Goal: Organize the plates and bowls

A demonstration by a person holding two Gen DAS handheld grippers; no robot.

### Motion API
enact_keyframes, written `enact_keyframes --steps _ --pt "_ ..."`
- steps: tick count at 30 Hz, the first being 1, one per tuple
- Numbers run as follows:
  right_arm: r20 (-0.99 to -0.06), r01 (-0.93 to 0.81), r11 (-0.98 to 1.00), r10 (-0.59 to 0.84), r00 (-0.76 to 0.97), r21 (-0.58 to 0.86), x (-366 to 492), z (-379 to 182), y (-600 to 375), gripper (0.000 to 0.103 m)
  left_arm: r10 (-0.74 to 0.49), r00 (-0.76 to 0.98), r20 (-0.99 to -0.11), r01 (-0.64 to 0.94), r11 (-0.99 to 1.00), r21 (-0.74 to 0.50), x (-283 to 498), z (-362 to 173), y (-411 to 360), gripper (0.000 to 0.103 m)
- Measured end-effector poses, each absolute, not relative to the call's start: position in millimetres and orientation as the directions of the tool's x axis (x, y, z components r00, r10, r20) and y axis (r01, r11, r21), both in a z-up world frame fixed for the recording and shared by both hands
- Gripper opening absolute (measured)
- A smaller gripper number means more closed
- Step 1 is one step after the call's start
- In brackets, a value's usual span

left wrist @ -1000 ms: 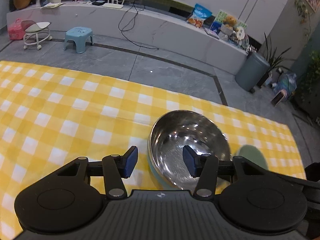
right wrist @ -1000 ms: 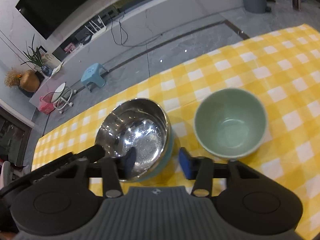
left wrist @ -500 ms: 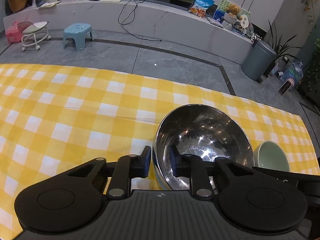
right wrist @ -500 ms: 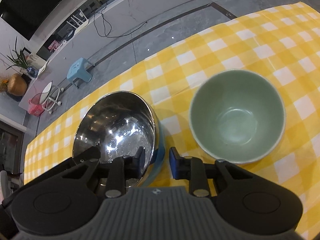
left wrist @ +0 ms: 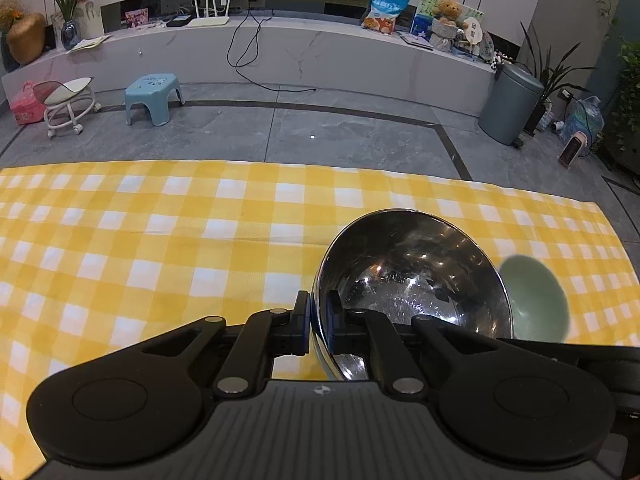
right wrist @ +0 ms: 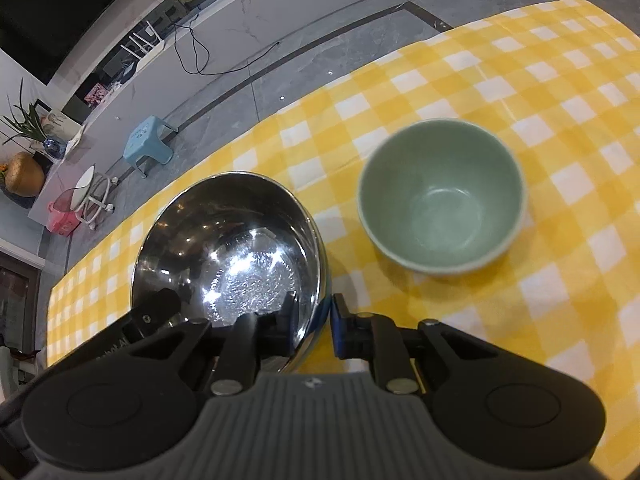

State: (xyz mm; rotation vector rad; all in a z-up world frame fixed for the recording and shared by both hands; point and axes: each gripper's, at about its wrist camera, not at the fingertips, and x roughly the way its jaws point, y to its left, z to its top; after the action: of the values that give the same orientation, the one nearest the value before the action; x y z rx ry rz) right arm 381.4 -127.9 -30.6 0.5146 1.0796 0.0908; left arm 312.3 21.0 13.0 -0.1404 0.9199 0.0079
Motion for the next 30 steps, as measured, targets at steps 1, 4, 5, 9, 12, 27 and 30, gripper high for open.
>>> enact_keyframes --steps 1,4,5,9,12,27,30 --pt "-0.815 0.174 0.877 0.322 0.482 0.449 376.3 -27.4 -129.6 0.014 -0.053 0.608 -0.792 -0.067 0.991 -0.118 307.8 15.8 21.3 0.008" --pt "-0.808 0.162 0.871 0.340 0.481 0.463 360.1 -17.9 -133.7 0.014 -0.050 0.610 -0.791 -0.073 0.990 -0.119 291.0 26.3 21.5 0.008" --pt "-0.806 0.159 0.869 0.347 0.480 0.469 353.9 -14.7 -134.6 0.014 -0.046 0.613 -0.789 -0.076 0.990 -0.116 284.5 29.8 21.0 0.008" --pt "-0.797 0.144 0.859 0.378 0.471 0.492 324.9 -0.4 -139.2 0.014 -0.025 0.618 -0.785 -0.086 0.991 -0.099 256.4 47.1 16.2 0.008" --pt "-0.789 0.122 0.856 0.397 0.470 0.503 302.5 13.1 -143.6 0.014 -0.011 0.615 -0.788 -0.096 0.991 -0.089 238.4 62.9 12.2 0.008" --pt "-0.804 0.040 0.878 0.418 0.422 0.477 204.0 66.6 -178.3 0.014 -0.018 0.572 -0.820 -0.085 0.993 -0.082 158.6 107.4 -15.2 0.009" --pt "-0.813 0.035 0.886 0.407 0.417 0.462 191.9 71.3 -188.6 0.014 -0.046 0.555 -0.831 -0.077 0.991 -0.106 144.0 105.4 -20.8 0.009"
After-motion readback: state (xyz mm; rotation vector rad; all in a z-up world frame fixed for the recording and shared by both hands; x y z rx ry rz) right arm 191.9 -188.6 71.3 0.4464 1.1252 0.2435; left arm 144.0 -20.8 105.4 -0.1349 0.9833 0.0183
